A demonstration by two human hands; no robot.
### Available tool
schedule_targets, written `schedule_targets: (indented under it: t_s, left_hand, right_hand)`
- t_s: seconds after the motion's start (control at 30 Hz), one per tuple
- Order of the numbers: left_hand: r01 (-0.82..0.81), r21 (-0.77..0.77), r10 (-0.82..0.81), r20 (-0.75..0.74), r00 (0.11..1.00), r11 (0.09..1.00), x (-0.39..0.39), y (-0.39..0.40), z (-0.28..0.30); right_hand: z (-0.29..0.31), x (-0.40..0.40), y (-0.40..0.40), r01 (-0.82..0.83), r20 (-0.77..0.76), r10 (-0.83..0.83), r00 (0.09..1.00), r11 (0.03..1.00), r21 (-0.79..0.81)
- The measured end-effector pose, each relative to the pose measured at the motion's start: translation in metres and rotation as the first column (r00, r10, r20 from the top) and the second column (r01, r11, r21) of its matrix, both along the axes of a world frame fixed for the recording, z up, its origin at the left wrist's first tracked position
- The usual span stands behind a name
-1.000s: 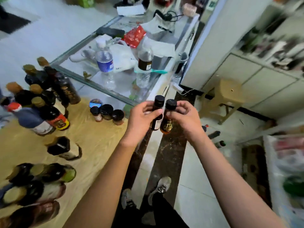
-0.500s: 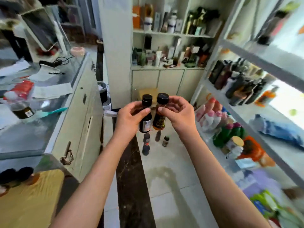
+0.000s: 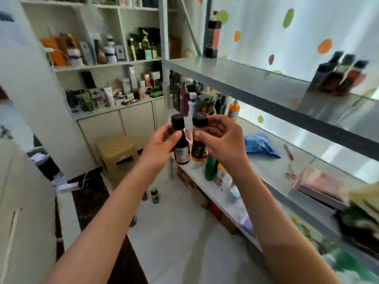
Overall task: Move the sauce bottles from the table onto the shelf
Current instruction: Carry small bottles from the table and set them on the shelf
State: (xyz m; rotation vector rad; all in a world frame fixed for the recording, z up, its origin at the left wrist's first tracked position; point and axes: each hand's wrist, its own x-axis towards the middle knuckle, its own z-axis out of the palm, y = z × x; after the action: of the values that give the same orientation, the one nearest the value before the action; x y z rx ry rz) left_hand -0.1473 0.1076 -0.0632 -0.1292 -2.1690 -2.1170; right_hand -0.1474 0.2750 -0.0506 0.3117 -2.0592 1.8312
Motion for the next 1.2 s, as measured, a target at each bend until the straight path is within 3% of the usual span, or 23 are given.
schedule_targets:
  t_s: [0.27,0.43,0.53,0.63,0.73,0.93,1.2]
  left_hand:
    - [0.132,-0.023,-0.133,-0.048,0.99,0.991,-0.066,0.092,0.028]
    - [0.146,0.176,-0.153,0.027,0.988,0.973,-0.123,0.153,0.039]
    - [0.295,0.307,-0.303,-0.022,0.953,0.905,-0.163,0.184,0.051]
    - [0.464,0.178,-0.45,-0.116,0.886,0.868,-0.202,0.209,0.061]
    - [0.531,0.07,-0.513,-0.178,0.84,0.844,-0.24,0.233,0.068]
    - [0.545,0.171,-0.517,-0.185,0.836,0.821,-0.306,0.279,0.074]
    - [0.617,0.183,-0.587,-0.195,0.786,0.766,-0.347,0.341,0.08]
  right_hand:
    - [0.022,-0.024,0.09,0.18,-0.05,-0.181,0.982,0.983,-0.019]
    - [0.037,-0.057,0.131,0.313,-0.086,-0.311,0.947,0.95,0.016]
    - [0.046,-0.085,0.15,0.39,-0.137,-0.383,0.914,0.92,0.036]
    - [0.057,-0.116,0.168,0.472,-0.167,-0.459,0.872,0.88,0.045]
    - [0.069,-0.145,0.185,0.55,-0.183,-0.534,0.825,0.834,0.047]
    - [0.085,-0.186,0.225,0.689,-0.153,-0.673,0.724,0.716,0.112]
    - [0.09,-0.208,0.301,0.813,-0.127,-0.804,0.581,0.565,0.143]
